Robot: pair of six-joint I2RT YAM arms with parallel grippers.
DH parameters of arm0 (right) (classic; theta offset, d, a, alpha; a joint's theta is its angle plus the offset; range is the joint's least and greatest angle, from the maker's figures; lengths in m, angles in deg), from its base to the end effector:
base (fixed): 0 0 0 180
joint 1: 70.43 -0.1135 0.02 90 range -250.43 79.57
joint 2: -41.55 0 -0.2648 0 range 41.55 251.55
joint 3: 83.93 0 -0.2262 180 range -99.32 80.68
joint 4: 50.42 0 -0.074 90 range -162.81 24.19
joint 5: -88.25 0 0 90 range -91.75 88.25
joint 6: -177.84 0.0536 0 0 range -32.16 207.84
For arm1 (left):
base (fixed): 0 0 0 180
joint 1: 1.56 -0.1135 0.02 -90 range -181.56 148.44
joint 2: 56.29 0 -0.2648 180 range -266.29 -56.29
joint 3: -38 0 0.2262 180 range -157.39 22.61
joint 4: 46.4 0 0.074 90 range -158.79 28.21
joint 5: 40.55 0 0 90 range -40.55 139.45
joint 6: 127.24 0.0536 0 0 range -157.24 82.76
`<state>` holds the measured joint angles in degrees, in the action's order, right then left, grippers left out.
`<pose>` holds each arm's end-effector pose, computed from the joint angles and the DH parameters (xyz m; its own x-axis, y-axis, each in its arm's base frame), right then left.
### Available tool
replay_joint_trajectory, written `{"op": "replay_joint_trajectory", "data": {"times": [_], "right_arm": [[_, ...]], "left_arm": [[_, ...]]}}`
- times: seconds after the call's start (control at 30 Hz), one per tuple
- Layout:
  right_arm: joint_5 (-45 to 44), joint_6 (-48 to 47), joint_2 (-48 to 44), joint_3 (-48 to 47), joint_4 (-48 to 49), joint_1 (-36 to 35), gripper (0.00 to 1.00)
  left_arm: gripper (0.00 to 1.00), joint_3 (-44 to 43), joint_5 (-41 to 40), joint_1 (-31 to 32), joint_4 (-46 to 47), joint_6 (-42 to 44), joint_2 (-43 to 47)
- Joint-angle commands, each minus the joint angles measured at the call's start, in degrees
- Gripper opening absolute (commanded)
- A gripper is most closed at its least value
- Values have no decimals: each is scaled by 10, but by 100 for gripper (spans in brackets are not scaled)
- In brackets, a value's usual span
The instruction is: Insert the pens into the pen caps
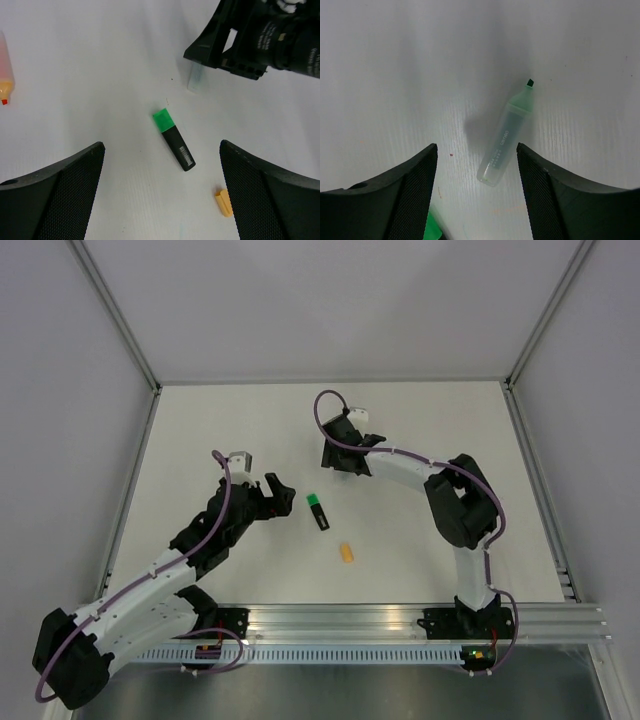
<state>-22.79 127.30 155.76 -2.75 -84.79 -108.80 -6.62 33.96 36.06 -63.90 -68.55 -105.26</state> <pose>0.3466 0.2498 0.2003 -0.7147 0.1907 -0.6729 0.0734 0.9773 0.1990 0.1579 -0.1036 0.2493 -0.4555 -0.2812 -0.8446 0.1816 0.8995 -0.3974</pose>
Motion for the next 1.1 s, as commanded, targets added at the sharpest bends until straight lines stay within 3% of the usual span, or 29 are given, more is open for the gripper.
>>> {"op": "replay_joint_trajectory", "data": {"times": [0.0,0.33,0.5,0.6,0.73,0.83,0.9,1.07], "right_arm": [[-15,43,32,-44,-30,8,70],[-46,51,85,-50,-62,8,64],[-31,12,87,-39,-59,8,55],[-33,-24,80,-25,-60,9,46],[-23,-59,57,-1,-56,12,18],[-18,-81,29,31,-38,13,6],[9,-103,8,47,-21,14,0],[56,-125,-41,91,22,14,0]], "left_arm": [[99,1,-17,0,47,18,18],[99,7,-26,0,35,10,36],[99,20,-35,0,40,12,55],[95,18,21,0,58,25,54],[95,8,42,0,55,24,39],[95,1,56,0,55,25,18],[95,-3,77,0,61,27,-1],[91,-21,86,-4,48,0,-50]]}}
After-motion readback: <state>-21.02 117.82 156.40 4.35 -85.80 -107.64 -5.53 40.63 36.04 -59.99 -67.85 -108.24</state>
